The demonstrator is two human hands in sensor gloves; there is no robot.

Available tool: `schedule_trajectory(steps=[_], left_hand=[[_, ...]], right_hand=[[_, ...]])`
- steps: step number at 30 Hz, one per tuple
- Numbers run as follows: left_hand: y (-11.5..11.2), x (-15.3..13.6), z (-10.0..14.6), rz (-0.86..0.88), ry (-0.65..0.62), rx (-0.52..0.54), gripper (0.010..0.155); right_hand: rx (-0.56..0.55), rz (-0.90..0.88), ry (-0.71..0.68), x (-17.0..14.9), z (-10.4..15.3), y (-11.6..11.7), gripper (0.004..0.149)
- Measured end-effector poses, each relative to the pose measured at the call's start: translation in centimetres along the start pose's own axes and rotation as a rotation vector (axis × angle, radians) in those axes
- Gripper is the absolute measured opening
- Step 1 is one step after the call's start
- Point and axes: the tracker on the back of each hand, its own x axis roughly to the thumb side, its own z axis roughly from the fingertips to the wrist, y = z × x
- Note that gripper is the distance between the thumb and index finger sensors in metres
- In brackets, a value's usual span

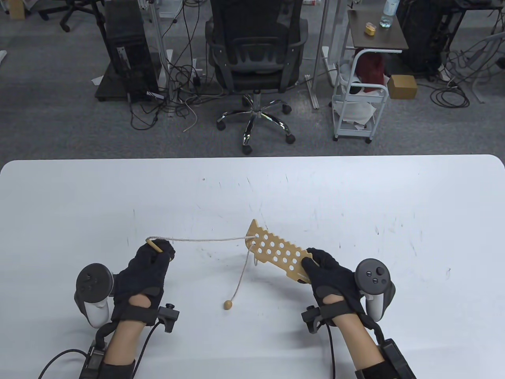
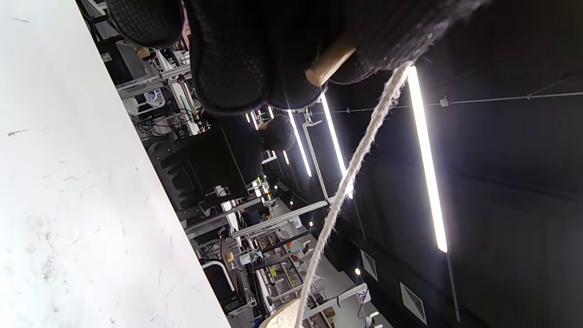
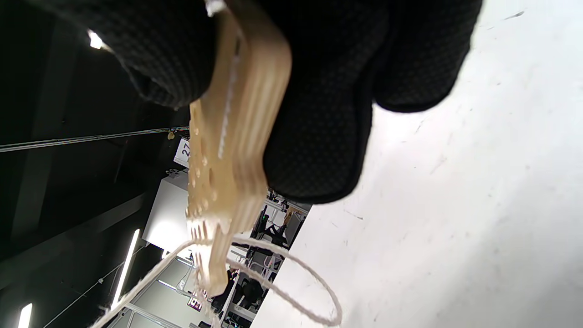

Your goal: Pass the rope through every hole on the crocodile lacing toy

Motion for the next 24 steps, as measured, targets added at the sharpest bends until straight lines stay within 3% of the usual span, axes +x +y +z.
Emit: schedule_trajectory(steps=[24], left_hand=[[2.8,0.1,0.3,0.124,-0.042,0.122,0.047]], right_hand=[[-0.086,0.023,0.108,-2.0,-1.3,-1.8,0.047]])
